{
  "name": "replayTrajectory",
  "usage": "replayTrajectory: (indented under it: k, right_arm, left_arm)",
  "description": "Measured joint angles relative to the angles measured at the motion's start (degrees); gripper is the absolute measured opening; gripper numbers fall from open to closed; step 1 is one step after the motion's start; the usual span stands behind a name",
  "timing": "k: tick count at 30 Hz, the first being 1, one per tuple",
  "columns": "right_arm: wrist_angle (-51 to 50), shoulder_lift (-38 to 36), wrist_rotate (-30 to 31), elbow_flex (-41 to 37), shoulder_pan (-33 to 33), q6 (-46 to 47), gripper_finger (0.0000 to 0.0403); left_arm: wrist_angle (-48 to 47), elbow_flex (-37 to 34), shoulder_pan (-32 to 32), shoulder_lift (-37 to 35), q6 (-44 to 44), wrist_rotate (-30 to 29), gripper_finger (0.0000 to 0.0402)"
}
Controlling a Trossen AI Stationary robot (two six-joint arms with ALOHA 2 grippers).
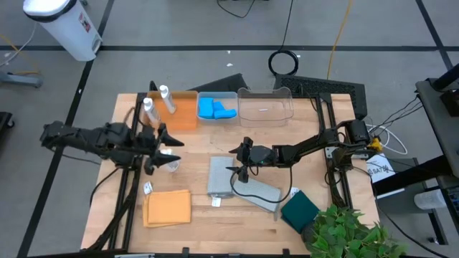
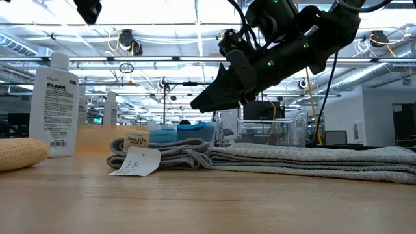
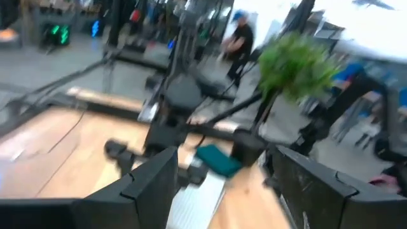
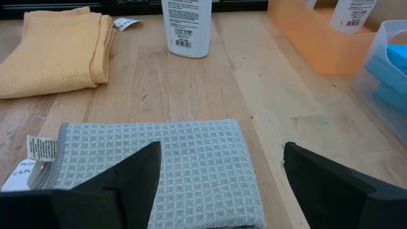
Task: Pick & Place Kitchen Items
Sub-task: Put the white plastic restorer bottle into the orange bin
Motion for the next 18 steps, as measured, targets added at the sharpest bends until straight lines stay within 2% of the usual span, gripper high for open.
replayTrajectory:
  k: [7,12,18]
  right_arm:
    - [0.0,0.0,0.0,0.0,0.0,0.0,0.0295]
    - [0.0,0.0,0.0,0.0,0.0,0.0,0.0295]
    - [0.0,0.0,0.0,0.0,0.0,0.0,0.0295]
  left_arm:
    - [-14.1,9.4,-10.2,8.5,-1.0,-16.8,0.0262]
    - [-24.6,13.1,-15.8,11.8,-7.5,-21.0,0.0262]
    - [-32.6,14.5,-20.1,12.2,-15.3,-30.0,0.0262]
